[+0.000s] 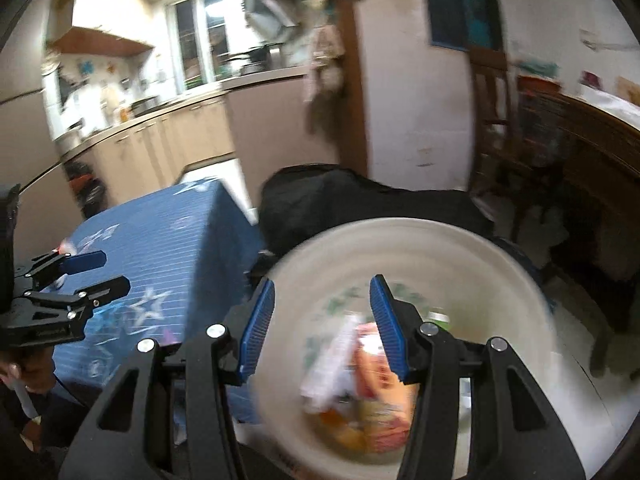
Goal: Collect trash
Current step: 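Move both open tools back over the remaining trash on the table, then grasp the orange paper cup with the left tool while the right tool grasps the black tissue pack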
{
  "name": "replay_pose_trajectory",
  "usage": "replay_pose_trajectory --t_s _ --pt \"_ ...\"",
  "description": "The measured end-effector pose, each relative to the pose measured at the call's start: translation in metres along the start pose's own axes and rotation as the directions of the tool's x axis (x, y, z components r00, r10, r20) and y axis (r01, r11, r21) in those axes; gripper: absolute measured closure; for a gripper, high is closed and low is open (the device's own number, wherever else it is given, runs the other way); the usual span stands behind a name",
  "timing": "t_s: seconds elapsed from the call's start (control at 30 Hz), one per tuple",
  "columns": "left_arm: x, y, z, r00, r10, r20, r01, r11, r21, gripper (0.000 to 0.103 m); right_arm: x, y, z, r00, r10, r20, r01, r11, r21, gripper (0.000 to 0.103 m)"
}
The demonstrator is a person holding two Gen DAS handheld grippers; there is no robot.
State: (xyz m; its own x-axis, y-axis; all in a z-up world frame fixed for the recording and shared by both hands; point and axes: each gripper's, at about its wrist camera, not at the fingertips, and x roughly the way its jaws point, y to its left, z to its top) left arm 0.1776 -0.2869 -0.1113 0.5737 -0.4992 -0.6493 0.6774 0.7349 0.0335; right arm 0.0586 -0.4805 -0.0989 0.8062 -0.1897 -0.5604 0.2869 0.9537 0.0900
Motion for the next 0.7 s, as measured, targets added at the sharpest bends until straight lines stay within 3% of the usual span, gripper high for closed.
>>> replay_pose_trajectory --t_s 0.1,0.2,0.4,0.57,0.7 --pt "-0.012 0.051 -0.02 0.995 0.095 -0.021 -0.097 0.991 -0.088 0.027 0.017 0.036 0.006 0.998 0.065 -0.02 -0.066 0.997 -0.048 0.054" --pt "-0.027 0.101 -0.043 0.982 0.18 -0.054 -0.187 0.964 -0.189 0.027 0.036 0.066 0.01 0.99 0.132 -0.05 -0.136 0.988 -0.07 0.054" --pt "-0.067 0.204 -0.099 0.936 0.326 -0.132 -0.352 0.865 -0.359 0.027 0.075 0.149 0.016 0.958 0.252 -0.14 -0.274 0.945 -0.178 0.054" --pt "-0.105 0.277 -0.137 0.897 0.403 -0.183 -0.44 0.773 -0.457 0.027 0.1 0.236 0.014 0.908 0.352 -0.229 -0.41 0.861 -0.3 0.054" --pt "-0.128 0.321 -0.151 0.875 0.442 -0.196 -0.478 0.728 -0.491 0.027 0.118 0.312 0.016 0.834 0.45 -0.319 -0.548 0.743 -0.384 0.053"
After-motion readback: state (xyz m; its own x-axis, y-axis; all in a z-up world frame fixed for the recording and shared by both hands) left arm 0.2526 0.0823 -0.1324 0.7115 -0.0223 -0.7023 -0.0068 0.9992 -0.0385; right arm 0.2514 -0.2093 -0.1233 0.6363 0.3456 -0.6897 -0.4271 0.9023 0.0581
